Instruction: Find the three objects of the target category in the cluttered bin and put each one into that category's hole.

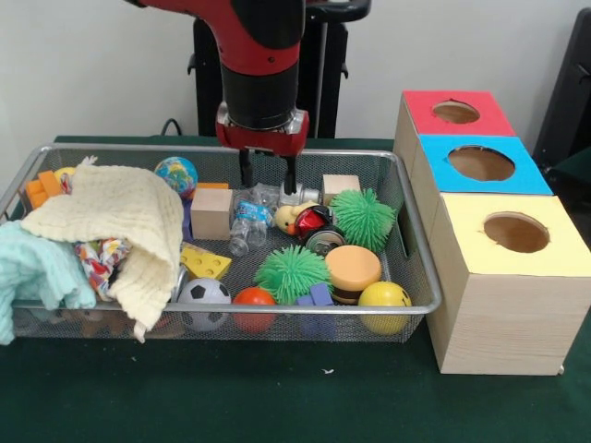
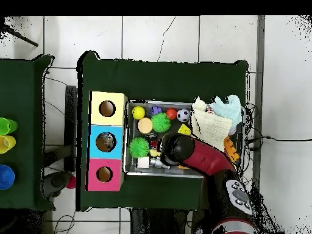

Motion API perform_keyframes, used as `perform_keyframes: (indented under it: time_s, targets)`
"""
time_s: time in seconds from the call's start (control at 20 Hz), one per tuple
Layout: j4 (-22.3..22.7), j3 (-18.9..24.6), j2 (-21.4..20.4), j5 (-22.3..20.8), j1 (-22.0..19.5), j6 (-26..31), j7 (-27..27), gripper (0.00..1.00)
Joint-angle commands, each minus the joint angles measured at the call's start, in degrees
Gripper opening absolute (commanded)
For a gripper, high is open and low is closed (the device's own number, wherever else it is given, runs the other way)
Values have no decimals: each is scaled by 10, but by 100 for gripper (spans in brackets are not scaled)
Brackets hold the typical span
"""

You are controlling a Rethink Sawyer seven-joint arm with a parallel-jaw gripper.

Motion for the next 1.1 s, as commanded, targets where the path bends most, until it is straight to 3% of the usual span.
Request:
perform_keyframes:
  time_s: [0.05, 0.5, 1.1]
  targets:
    - [-30, 5, 47, -55, 2, -62, 47, 100]
    - [-56, -8, 61, -111, 10, -72, 42, 100]
    - [-38, 10, 65, -94, -7, -131, 88, 100]
